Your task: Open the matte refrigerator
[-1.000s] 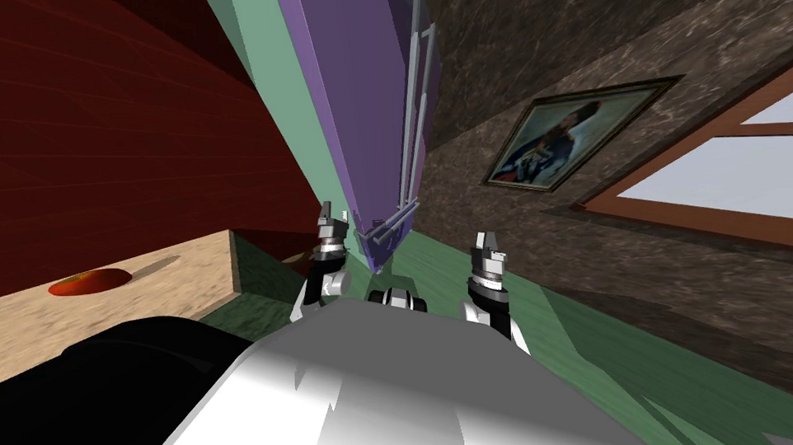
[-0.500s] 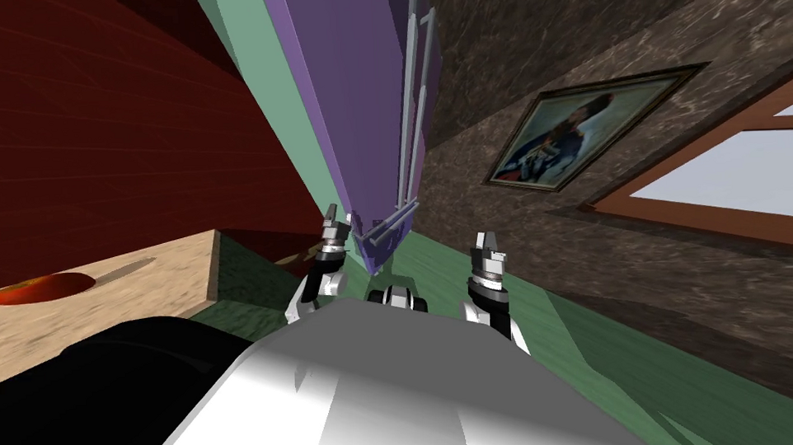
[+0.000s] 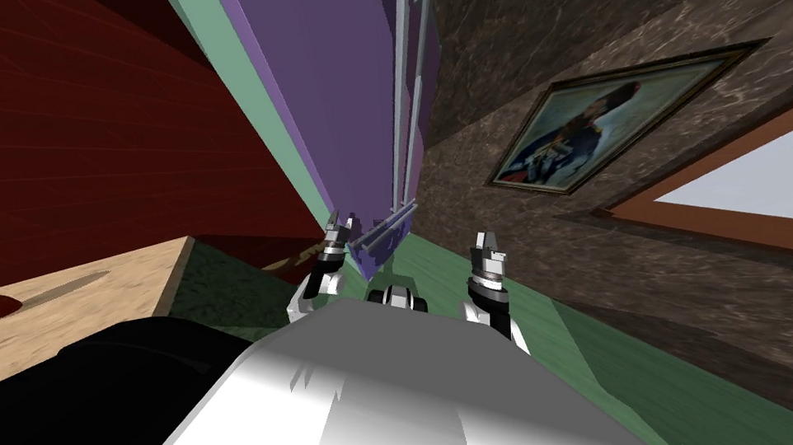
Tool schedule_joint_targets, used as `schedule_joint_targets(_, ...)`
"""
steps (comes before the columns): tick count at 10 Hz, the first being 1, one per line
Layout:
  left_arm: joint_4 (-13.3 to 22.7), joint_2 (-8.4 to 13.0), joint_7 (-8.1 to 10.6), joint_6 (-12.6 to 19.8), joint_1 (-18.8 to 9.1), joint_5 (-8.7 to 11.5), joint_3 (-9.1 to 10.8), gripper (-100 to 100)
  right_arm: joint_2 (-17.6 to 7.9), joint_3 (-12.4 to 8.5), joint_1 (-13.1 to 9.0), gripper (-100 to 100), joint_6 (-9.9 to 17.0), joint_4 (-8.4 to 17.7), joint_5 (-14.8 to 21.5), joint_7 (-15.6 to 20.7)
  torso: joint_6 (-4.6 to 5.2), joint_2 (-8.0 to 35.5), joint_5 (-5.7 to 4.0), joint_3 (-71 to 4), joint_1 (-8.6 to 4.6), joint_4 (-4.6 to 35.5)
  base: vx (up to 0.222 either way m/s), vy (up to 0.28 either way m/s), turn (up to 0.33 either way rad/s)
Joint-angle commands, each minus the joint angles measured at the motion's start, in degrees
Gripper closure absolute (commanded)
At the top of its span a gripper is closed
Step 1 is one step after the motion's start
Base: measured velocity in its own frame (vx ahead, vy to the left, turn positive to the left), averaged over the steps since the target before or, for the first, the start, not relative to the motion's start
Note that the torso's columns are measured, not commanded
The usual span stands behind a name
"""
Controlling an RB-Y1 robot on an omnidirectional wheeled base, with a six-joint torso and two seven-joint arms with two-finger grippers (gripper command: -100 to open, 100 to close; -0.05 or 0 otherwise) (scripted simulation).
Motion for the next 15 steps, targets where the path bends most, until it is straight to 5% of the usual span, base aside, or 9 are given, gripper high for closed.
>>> schedule_joint_targets(1,3.31,0.66,1.46,-1.49,-0.44,1.4,0.48,-100,0.0,0.0,-0.01,0,0.0,0.0,0.0,0.0,0.0,0.12,0.0,0.07,0.01,0.03,0.167,-0.115,0.026)
schedule_joint_targets(15,20.46,0.07,8.23,-9.54,-3.14,8.03,3.22,-100,0.0,0.0,-0.01,0,0.0,0.0,0.0,0.0,0.01,-0.08,-0.01,-0.05,-0.02,-0.02,0.145,-0.095,0.021)
